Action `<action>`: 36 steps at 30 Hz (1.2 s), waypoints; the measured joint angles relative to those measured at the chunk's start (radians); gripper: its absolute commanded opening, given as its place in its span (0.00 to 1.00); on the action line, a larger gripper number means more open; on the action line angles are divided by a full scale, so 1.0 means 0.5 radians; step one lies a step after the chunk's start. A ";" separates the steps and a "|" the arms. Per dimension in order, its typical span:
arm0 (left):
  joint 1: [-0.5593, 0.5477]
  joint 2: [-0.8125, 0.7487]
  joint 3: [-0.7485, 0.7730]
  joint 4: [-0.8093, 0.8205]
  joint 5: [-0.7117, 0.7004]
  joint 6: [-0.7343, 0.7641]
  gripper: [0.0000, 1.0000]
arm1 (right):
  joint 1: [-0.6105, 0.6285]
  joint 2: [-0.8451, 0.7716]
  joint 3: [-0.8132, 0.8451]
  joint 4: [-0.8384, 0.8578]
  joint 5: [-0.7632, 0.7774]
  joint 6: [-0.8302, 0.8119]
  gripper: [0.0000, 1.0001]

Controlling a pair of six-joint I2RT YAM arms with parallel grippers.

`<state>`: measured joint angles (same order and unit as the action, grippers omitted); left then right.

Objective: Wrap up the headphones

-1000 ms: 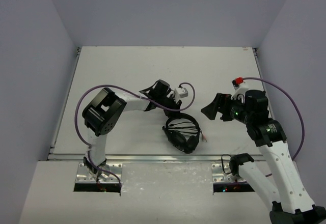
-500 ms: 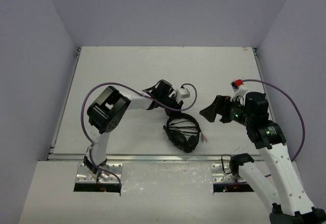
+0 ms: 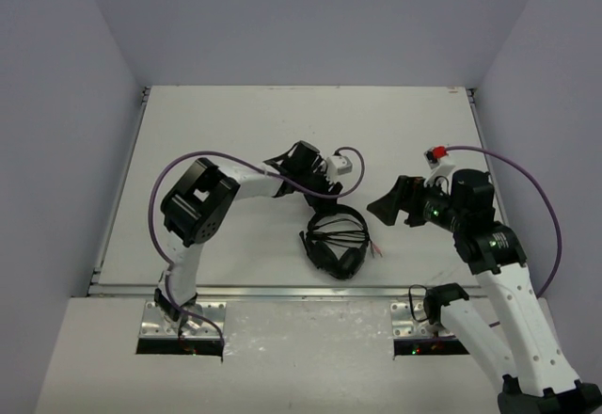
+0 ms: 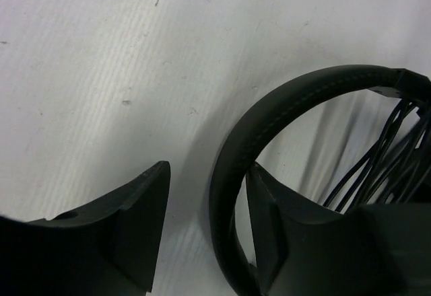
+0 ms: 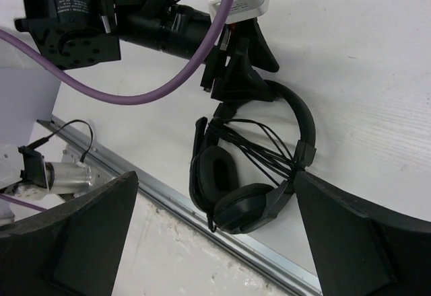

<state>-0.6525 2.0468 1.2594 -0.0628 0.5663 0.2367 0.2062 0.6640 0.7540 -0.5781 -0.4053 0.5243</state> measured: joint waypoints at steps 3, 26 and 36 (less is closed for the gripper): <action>0.014 -0.021 -0.008 0.000 -0.055 -0.020 0.51 | 0.000 0.009 0.000 0.002 0.000 -0.002 0.99; 0.319 -1.328 -0.186 -0.417 -1.873 -1.141 1.00 | 0.185 0.075 0.123 -0.287 0.780 -0.284 0.99; 0.533 -2.636 -0.536 -1.109 -2.612 -1.421 1.00 | 0.416 -0.063 0.584 -0.802 1.651 -0.443 0.99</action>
<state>-0.3859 0.7288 0.9913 -0.6174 -0.7395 -0.4740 0.4141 0.6323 1.0458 -0.9791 0.4202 0.3027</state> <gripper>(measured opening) 1.000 0.992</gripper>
